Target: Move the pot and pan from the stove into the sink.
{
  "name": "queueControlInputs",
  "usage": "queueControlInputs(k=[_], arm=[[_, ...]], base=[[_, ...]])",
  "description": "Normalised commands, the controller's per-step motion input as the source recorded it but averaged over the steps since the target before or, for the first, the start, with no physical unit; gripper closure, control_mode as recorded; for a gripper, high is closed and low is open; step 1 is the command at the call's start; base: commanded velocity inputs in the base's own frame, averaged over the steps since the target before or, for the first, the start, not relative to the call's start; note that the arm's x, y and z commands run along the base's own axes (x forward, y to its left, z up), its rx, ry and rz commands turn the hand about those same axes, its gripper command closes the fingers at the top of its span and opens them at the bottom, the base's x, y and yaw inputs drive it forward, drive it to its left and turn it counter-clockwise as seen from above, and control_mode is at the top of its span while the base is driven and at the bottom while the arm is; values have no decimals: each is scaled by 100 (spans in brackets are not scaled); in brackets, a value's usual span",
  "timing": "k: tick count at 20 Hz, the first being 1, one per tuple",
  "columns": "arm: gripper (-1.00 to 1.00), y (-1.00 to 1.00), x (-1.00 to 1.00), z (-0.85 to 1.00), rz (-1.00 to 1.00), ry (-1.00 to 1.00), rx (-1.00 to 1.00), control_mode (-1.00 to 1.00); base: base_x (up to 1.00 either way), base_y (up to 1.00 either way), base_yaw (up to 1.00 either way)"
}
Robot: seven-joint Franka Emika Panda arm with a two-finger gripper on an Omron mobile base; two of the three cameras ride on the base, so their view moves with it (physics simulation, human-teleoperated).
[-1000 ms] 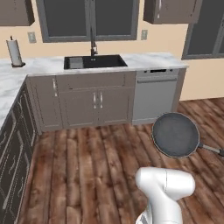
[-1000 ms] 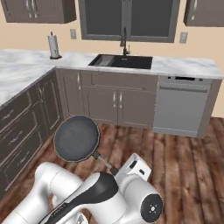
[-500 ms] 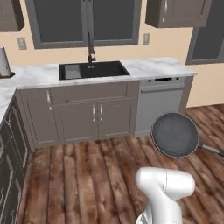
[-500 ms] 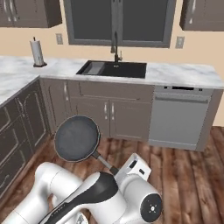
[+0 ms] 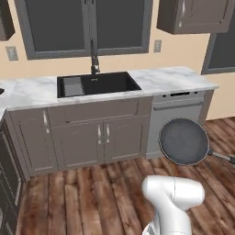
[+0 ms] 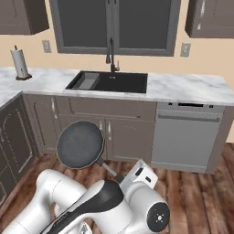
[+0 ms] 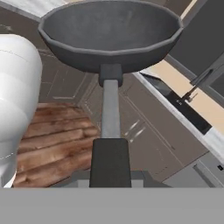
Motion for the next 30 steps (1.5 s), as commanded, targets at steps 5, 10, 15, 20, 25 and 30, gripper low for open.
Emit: queueControlInputs(k=[5, 10, 15, 20, 25, 30], arm=[[100, 0, 0, 0, 0, 0, 0, 100], [100, 0, 0, 0, 0, 0, 0, 100], [100, 0, 0, 0, 0, 0, 0, 100], [100, 0, 0, 0, 0, 0, 0, 100], [100, 0, 0, 0, 0, 0, 0, 100], [100, 0, 0, 0, 0, 0, 0, 100]], base=[[79, 32, -6], [79, 32, -6], [75, 28, -5], [67, 25, -4], [63, 22, -3], [57, 21, -3]])
